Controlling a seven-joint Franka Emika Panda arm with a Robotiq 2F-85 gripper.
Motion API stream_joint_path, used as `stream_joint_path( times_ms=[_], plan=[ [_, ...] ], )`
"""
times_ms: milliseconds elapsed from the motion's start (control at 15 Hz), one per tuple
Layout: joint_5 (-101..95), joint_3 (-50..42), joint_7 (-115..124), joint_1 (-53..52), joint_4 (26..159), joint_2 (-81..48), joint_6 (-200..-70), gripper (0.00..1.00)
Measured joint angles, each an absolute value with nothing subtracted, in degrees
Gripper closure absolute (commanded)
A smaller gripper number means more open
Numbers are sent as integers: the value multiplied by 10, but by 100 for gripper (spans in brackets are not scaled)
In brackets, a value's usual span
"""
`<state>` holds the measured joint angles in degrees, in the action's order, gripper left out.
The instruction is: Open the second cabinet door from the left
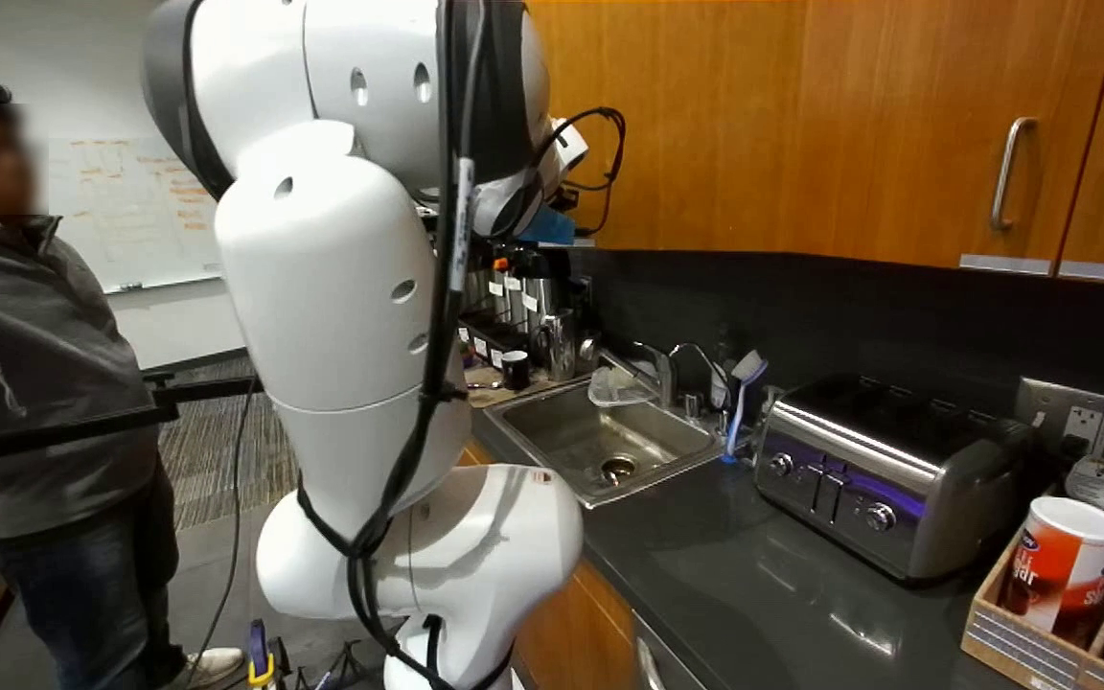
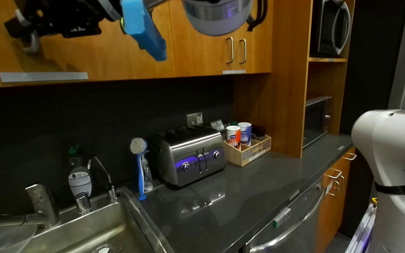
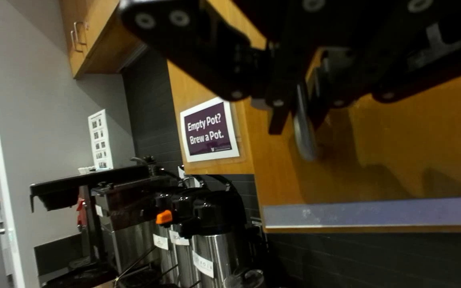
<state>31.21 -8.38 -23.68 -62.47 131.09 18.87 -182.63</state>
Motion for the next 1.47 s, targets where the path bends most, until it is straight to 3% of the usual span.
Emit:
stream_joint_path(
  times_ms=[400, 933, 1133, 1467],
  plan=[
    [368, -181, -377, -743, 1383, 310, -1768, 97],
    [376, -236, -505, -773, 1511, 539, -1652, 97],
    [376, -269, -563, -760, 1551, 637, -1572, 97],
    [166, -354, -480, -750, 1536, 777, -1336, 97]
  ],
)
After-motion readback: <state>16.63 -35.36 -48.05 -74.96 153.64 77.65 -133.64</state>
